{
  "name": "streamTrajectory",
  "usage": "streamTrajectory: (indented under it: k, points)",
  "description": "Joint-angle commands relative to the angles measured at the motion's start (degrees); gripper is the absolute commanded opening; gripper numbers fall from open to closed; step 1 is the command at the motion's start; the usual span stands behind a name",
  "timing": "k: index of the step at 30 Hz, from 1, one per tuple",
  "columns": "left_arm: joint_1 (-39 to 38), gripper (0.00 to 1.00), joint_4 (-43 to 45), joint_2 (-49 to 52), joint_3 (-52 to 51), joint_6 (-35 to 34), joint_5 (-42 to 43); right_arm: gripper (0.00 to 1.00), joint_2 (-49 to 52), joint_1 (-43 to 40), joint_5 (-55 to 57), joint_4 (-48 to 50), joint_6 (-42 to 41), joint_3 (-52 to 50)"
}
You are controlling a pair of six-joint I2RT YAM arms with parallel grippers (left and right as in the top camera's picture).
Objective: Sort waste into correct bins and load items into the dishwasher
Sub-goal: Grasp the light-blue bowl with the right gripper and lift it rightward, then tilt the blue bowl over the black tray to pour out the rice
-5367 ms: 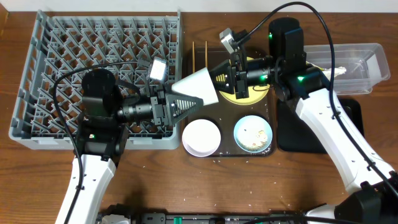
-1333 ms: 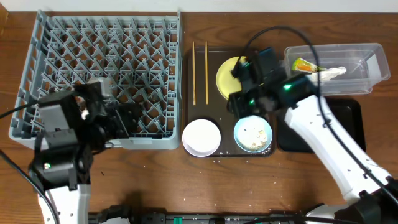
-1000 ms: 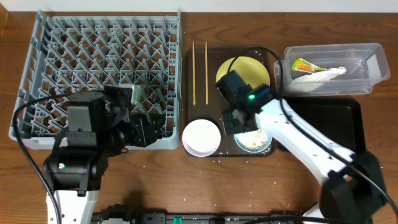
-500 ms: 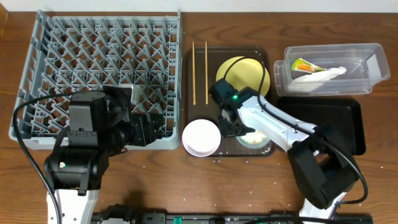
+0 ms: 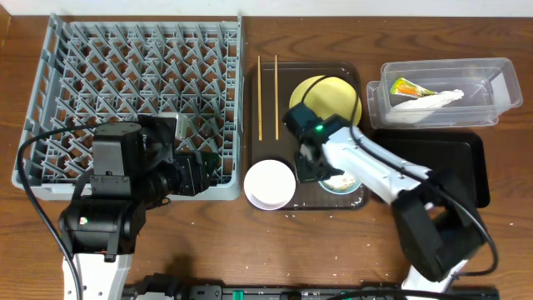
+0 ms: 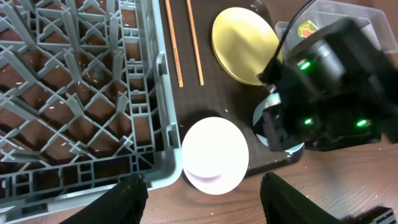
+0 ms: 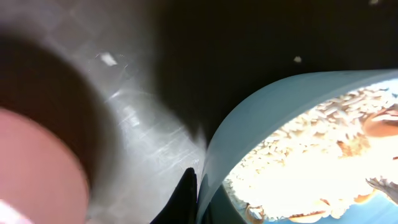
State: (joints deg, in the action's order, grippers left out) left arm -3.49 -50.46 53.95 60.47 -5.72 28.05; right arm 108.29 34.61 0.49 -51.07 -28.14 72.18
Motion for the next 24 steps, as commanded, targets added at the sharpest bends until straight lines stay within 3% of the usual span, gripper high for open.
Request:
streamTrajectory:
  k: [1, 8, 13, 17, 24]
  points:
    - [-0.2, 0.61, -0.1, 0.0, 1.4, 0.8, -0.7, 0.01, -6.8, -4.8, -13.6, 0.7, 6.0, 0.5]
    - [-0.2, 0.61, 0.0, 0.0, 1.4, 0.8, -0.8, 0.01, -19.3, -20.0, -31.1, 0.5, 13.9, 0.5]
    - [-0.2, 0.62, -0.1, 0.4, 1.4, 0.8, -2.4, 0.01, -21.4, -30.8, -45.5, -3.7, 21.2, 0.3]
    - [-0.2, 0.61, -0.1, 0.6, 1.4, 0.8, -2.4, 0.01, -21.1, -37.9, -46.6, -4.9, 23.2, -2.7]
    - [-0.2, 0.62, -0.1, 0.7, 1.4, 0.8, -2.4, 0.01, -21.0, -53.0, -67.3, 7.2, 26.6, -14.7]
